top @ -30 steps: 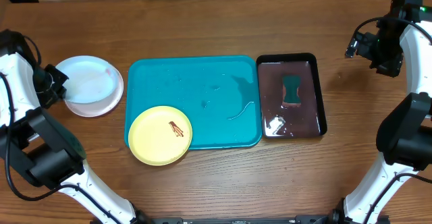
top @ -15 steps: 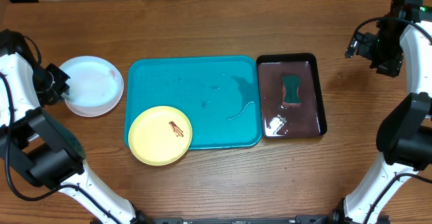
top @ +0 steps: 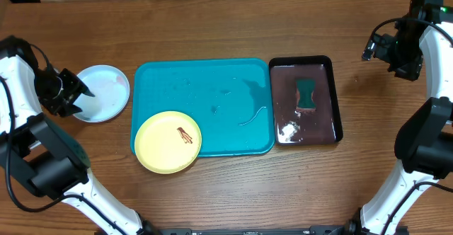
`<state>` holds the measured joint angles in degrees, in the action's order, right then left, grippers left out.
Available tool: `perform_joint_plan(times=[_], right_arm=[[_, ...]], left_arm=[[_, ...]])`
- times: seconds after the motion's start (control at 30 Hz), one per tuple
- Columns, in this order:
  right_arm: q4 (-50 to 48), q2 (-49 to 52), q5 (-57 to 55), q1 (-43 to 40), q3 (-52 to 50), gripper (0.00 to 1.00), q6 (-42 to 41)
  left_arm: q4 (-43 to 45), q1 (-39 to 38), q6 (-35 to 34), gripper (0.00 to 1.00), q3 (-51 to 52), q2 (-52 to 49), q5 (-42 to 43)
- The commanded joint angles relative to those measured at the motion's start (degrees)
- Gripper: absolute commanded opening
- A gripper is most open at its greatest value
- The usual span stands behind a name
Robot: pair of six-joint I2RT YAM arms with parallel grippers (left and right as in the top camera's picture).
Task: Clean dirty plates on tray and stack at the side
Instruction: 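Move the left gripper to the yellow plate rim and grip it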
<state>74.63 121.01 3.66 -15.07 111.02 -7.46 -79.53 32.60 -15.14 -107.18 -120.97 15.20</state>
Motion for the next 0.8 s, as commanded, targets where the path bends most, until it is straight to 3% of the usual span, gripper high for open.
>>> perform_joint_plan(times=[0.0, 0.23, 0.47, 0.53, 0.63, 0.77], right_arm=[[-0.07, -2.08, 0.28, -0.15, 1.11, 1.0, 0.0], [-0.07, -2.08, 0.28, -0.15, 1.11, 1.0, 0.0], [-0.07, -2.08, 0.28, -0.15, 1.11, 1.0, 0.0], [-0.07, -2.08, 0.28, -0.15, 1.11, 1.0, 0.0], [-0.07, -2.08, 0.28, -0.15, 1.11, 1.0, 0.0], [-0.07, -2.08, 0.28, -0.15, 1.11, 1.0, 0.0]], left_arm=[[-5.16, -0.83, 4.98, 0.53, 0.11, 7.43, 6.91], [-10.21, -6.64, 6.27, 0.51, 2.84, 19.39, 2.99], [-7.21, -12.59, 4.61, 0.52, 15.69, 31.43, -1.22], [-5.09, -12.68, 4.35, 0.49, 21.11, 33.59, -1.22], [-1.46, -12.66, 4.31, 0.35, 29.44, 35.28, -1.27], [5.33, -12.66, 1.84, 0.32, 40.28, 35.19, -2.14]])
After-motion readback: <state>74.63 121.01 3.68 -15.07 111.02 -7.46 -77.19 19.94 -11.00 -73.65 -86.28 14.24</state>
